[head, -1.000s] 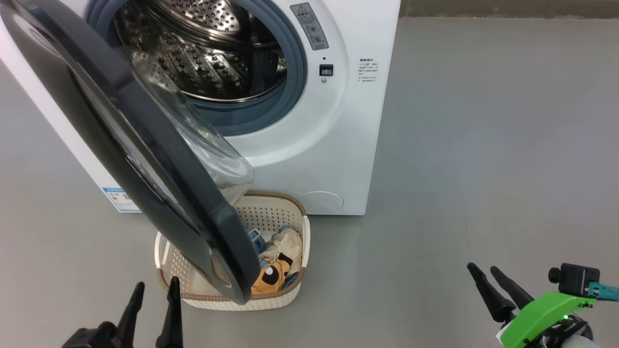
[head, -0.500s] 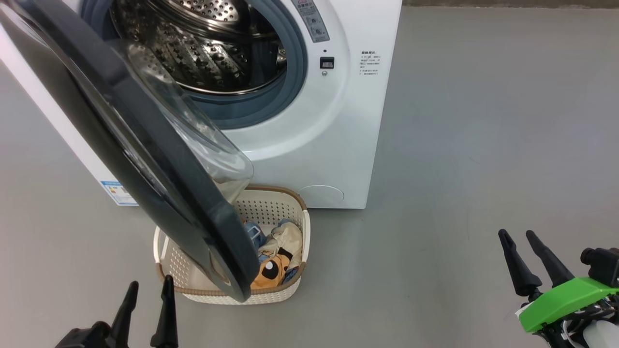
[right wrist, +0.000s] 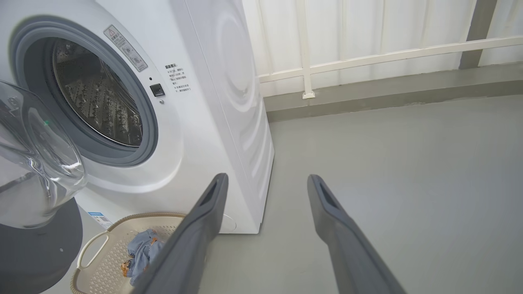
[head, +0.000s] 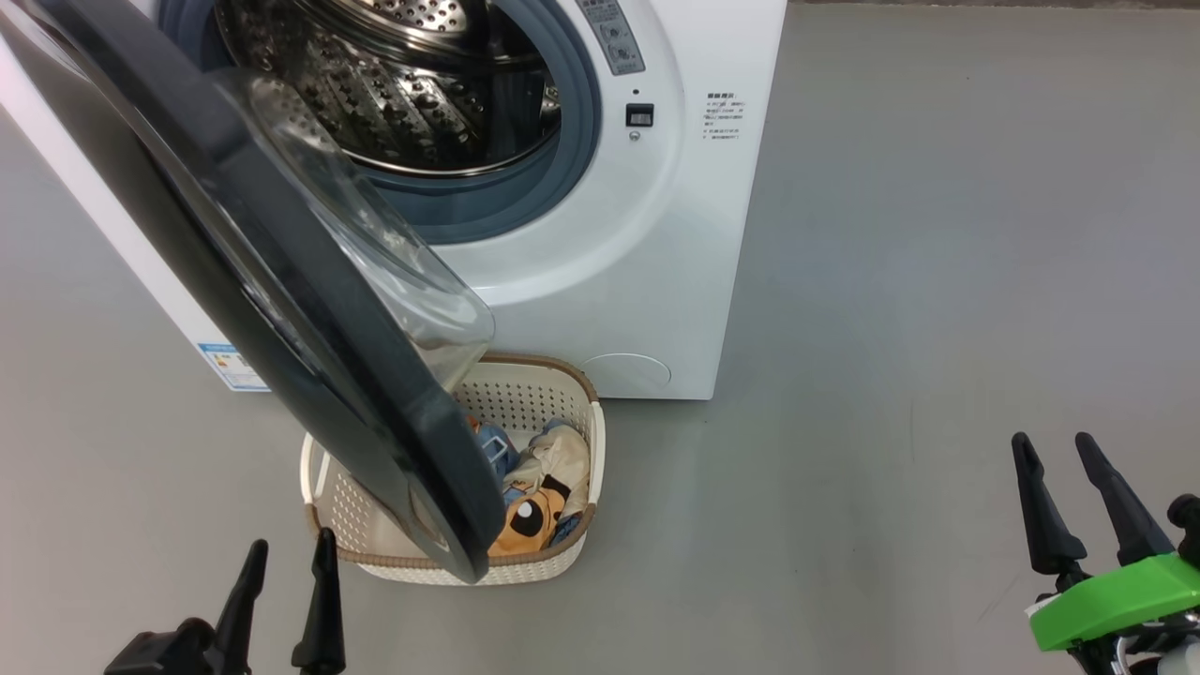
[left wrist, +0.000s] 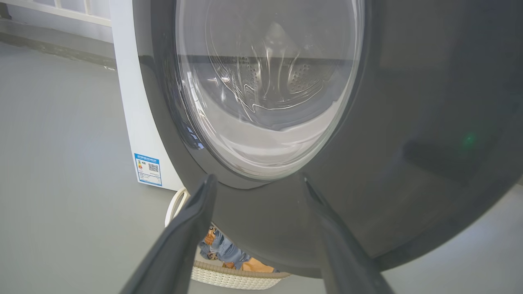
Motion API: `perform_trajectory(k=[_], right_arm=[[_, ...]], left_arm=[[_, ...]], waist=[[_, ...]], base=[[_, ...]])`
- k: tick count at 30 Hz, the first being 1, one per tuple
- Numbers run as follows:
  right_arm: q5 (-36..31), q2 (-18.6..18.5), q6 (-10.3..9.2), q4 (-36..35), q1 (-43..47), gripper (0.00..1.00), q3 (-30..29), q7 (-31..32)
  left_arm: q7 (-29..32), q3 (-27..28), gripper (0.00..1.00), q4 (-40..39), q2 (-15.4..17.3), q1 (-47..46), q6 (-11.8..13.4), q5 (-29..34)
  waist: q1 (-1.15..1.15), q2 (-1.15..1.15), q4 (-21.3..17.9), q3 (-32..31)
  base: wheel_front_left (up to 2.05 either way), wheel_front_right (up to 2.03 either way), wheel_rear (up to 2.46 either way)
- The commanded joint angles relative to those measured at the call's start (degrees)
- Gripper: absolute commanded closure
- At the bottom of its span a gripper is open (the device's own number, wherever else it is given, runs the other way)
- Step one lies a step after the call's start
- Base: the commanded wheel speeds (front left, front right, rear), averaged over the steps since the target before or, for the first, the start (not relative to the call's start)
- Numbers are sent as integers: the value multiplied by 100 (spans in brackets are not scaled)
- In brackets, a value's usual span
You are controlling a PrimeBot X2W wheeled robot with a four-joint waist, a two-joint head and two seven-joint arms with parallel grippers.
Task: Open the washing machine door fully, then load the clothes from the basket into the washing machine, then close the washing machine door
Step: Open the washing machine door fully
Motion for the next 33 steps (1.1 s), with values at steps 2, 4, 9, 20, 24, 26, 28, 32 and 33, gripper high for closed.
perform_trajectory(k=[2,4,9,20,24,26,28,32,33], right_arm=[[-160,0,9,-242,114,0,-37,-68],[-226,46,9,-277,167,0,-88,-68],[-321,151,9,-235,299,0,-169,-69],[-376,297,9,-167,461,0,-279,-69],[-372,301,9,-156,481,0,-289,-69],[-367,296,9,-158,490,0,-309,-69],[-366,298,9,-171,499,0,-335,-69],[-369,293,9,-205,510,0,-336,-69],[-369,288,9,-213,513,0,-333,-69]], left_arm=[[-37,209,0,-154,54,-227,-10,-18],[-37,212,0,-156,55,-231,-10,-18],[-37,207,0,-156,53,-270,-10,-25],[-37,260,0,-144,23,-360,-10,-46],[-37,400,72,-320,-6,-384,-10,-136],[-37,464,100,-484,-18,-394,-10,-163],[-37,567,100,-819,-31,-429,-10,-179],[-37,732,100,-1453,-43,-464,-10,-152],[-37,772,100,-1661,-47,-459,-10,-139]], waist=[[0,0,5,2],[0,0,9,9],[0,0,24,46],[0,0,1,51],[0,0,-10,31],[0,0,0,24],[0,0,17,18],[0,0,25,2],[0,0,22,-4]], base=[[0,0,0],[0,0,0],[0,0,0],[0,0,0],[0,0,0],[0,0,0],[0,0,0],[0,0,0],[0,0,0]])
